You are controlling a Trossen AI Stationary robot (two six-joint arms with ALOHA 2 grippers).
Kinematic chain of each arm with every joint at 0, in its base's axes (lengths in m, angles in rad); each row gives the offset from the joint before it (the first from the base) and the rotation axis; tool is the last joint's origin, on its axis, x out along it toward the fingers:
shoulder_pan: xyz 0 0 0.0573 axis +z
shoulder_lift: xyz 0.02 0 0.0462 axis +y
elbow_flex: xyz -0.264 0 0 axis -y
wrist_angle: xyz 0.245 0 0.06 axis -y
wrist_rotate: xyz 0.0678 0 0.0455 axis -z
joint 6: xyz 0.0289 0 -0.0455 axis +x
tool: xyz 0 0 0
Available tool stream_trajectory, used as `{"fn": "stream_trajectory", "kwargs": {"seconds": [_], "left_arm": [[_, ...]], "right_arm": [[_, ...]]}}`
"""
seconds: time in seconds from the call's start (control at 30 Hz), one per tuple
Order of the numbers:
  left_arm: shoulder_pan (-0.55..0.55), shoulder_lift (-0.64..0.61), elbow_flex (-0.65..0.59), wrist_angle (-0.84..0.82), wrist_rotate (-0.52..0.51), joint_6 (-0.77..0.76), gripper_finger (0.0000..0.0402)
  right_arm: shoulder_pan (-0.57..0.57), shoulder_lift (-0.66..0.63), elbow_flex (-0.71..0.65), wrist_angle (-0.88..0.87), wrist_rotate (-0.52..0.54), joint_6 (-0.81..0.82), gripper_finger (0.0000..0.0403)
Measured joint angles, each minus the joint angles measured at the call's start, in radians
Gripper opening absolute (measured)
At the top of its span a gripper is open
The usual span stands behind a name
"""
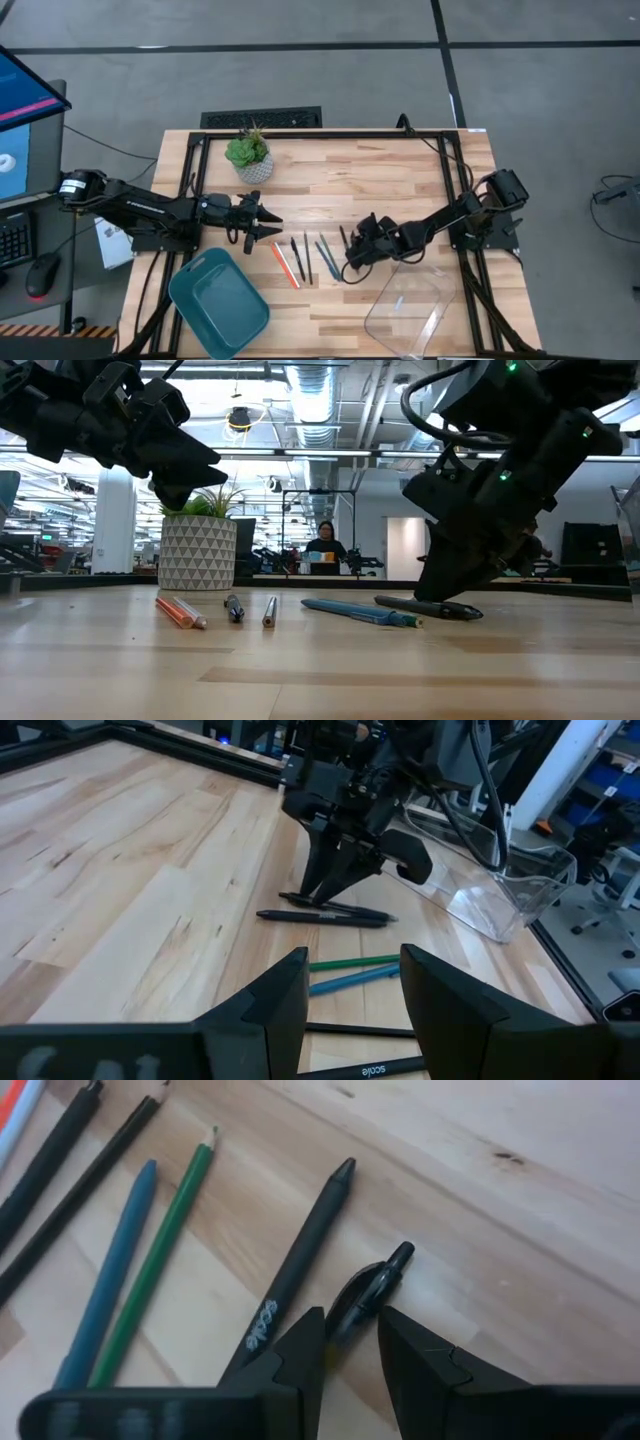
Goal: Sort pens & pencils
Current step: Put the transparent black pen into the transparent bin
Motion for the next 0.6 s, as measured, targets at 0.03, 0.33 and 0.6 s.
{"fn": "stream_trajectory", "kwargs": {"seconds": [0.03,0.33,0.6], "left_arm": [[0.0,0.0,0.0,-0.001,0.0,0.0,0.0149],[0.0,0.0,0.0,-0.006,0.0,0.0,0.0149],[0.0,0.0,0.0,-0.008,0.0,0.0,0.0149]], "right_arm": [[-0.004,0.0,0.0,-0.005,0.001,0.0,0.0118],[-0.057,-0.001,0.0,-0.04,0.003,-0.007,0.0118],[-0.099,0.0,-0.001,-0.075,0.051,-0.008,0.0118]]}}
